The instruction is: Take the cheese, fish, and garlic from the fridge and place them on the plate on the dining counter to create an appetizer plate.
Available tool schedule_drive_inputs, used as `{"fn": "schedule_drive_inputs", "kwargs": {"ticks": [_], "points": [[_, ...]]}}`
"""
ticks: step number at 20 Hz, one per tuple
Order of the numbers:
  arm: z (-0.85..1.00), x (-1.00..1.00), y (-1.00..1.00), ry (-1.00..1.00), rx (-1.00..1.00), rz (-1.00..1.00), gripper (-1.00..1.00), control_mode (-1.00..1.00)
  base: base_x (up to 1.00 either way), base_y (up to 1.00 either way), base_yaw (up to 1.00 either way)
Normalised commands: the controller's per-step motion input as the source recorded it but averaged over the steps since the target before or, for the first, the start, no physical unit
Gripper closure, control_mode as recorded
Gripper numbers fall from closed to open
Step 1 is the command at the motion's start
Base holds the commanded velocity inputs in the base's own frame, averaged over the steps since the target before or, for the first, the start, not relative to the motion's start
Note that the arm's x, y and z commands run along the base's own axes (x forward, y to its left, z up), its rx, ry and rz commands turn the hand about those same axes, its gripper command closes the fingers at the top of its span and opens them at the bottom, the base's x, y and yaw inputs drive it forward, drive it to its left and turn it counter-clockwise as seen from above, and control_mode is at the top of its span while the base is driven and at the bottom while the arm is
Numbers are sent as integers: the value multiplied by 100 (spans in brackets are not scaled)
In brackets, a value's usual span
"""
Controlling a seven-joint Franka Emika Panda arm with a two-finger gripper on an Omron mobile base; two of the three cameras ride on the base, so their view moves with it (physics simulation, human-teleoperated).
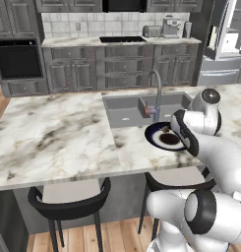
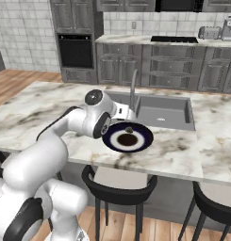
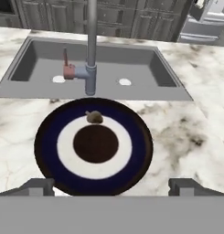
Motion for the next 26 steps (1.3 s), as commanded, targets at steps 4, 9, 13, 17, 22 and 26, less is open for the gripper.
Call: {"fn": "schedule_drive_inputs", "kwargs": {"ticks": [4, 9, 13, 17, 22, 26], "points": [[90, -21, -17, -13, 0, -8, -100, -100, 0, 0, 0], [20, -46, 10, -12, 0, -1, -100, -100, 0, 0, 0], [0, -79, 34, -8, 0, 0, -100, -100, 0, 0, 0], [6, -81, 43, -11, 0, 1, -100, -100, 0, 0, 0], [36, -72, 42, -16, 0, 0, -100, -100, 0, 0, 0], [33, -55, 33, -4, 2, 1, -100, -100, 0, 0, 0]]}}
